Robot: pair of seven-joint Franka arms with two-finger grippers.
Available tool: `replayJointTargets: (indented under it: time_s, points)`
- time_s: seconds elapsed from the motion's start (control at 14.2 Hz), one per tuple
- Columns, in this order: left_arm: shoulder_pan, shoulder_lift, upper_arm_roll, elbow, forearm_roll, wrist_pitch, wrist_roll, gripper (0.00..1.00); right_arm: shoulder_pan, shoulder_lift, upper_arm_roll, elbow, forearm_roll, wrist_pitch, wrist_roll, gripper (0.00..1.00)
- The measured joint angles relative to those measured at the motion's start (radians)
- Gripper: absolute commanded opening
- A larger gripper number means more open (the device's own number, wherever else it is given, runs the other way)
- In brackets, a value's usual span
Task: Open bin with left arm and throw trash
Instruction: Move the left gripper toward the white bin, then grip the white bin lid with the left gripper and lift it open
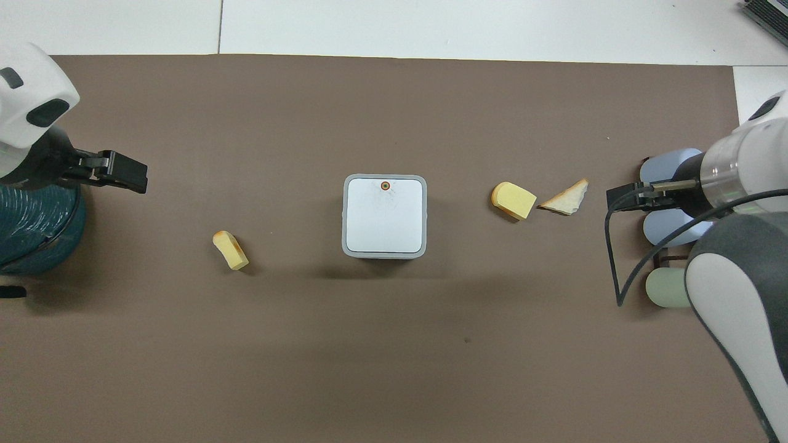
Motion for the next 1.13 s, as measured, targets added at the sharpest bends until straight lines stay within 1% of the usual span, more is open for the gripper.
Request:
replayJointTargets:
  time_s: [0.49,0.7,0.85,0.99,1.06,1.13]
  points:
    - [-0.002,0.0,-0.007,0.0,0.0,0.005,0.0,1.0,0.0,0.0,0.0,0.0,0.0,0.0,0.0,1.0]
    - [-0.031,-0.002,-0.018,-0.008,0.0,0.01,-0.005,1.0,0.0,0.0,0.0,0.0,0.0,0.0,0.0,1.0]
    - [-0.063,-0.01,-0.021,-0.038,-0.004,0.047,-0.041,0.72,0.0,0.0,0.0,0.0,0.0,0.0,0.0,1.0]
    - [-0.099,-0.029,-0.023,-0.094,-0.024,0.107,-0.104,0.42,0.0,0.0,0.0,0.0,0.0,0.0,0.0,1.0]
    - [-0.116,-0.039,-0.024,-0.122,-0.04,0.129,-0.128,0.34,0.0,0.0,0.0,0.0,0.0,0.0,0.0,1.0]
    - [-0.133,-0.044,-0.025,-0.141,-0.051,0.142,-0.142,0.28,0.0,0.0,0.0,0.0,0.0,0.0,0.0,1.0]
